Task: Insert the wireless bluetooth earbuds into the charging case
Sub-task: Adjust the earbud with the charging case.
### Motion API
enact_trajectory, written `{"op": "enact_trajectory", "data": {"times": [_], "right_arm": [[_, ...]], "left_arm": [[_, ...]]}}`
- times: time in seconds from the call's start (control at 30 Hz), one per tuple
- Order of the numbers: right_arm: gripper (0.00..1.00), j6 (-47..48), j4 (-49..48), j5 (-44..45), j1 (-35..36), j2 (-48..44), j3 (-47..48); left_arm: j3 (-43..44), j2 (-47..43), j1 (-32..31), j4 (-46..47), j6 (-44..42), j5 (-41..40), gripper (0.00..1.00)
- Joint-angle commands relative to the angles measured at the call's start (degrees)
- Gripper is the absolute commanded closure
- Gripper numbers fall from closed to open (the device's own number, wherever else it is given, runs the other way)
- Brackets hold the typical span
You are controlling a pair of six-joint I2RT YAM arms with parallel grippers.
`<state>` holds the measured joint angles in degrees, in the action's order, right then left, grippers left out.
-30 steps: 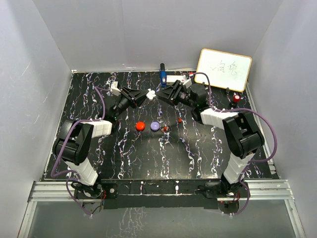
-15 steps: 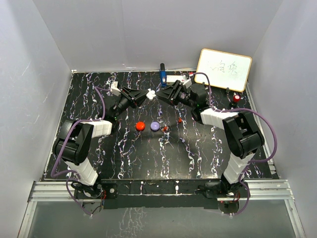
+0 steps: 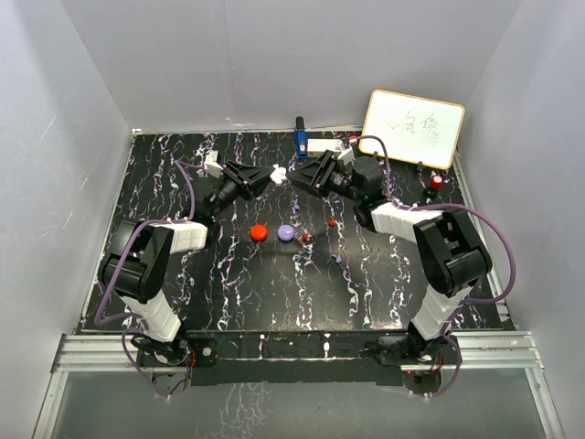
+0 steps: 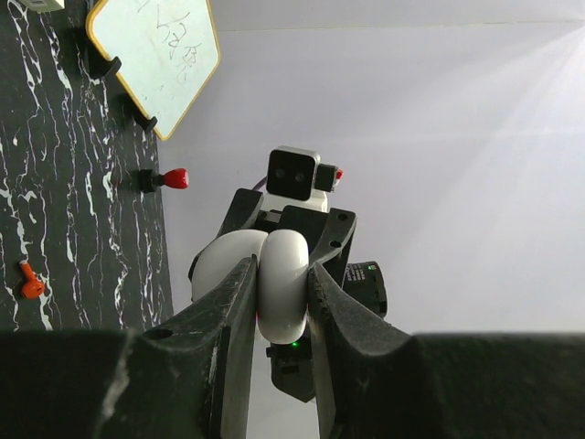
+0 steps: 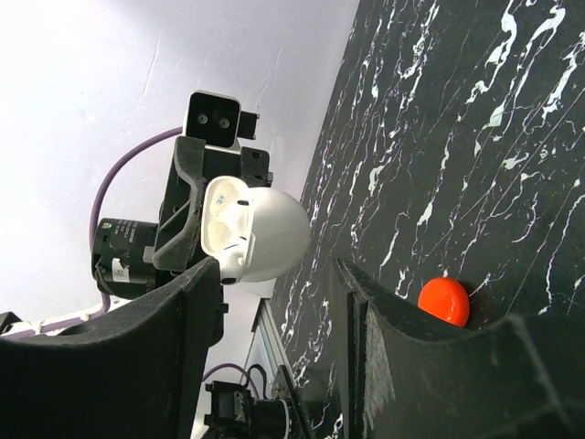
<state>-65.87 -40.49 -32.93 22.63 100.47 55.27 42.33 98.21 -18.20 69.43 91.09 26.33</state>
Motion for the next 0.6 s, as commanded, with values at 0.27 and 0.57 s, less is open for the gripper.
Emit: {"op": "enact_trajectory", "data": {"times": [0.27,0.57], "right_arm": [[0.51,0.3,-2.9,0.1,1.4,-2.0,0.0],[0.51,0.3,-3.0,0.5,2.2,-1.7,-0.3]], "left_arm": [[0.9,0.6,-0.2,2.8,-0.1,-0.2,1.00],[0.8,0.4,-0.2,3.0,0.1,-0.2,1.00]]}}
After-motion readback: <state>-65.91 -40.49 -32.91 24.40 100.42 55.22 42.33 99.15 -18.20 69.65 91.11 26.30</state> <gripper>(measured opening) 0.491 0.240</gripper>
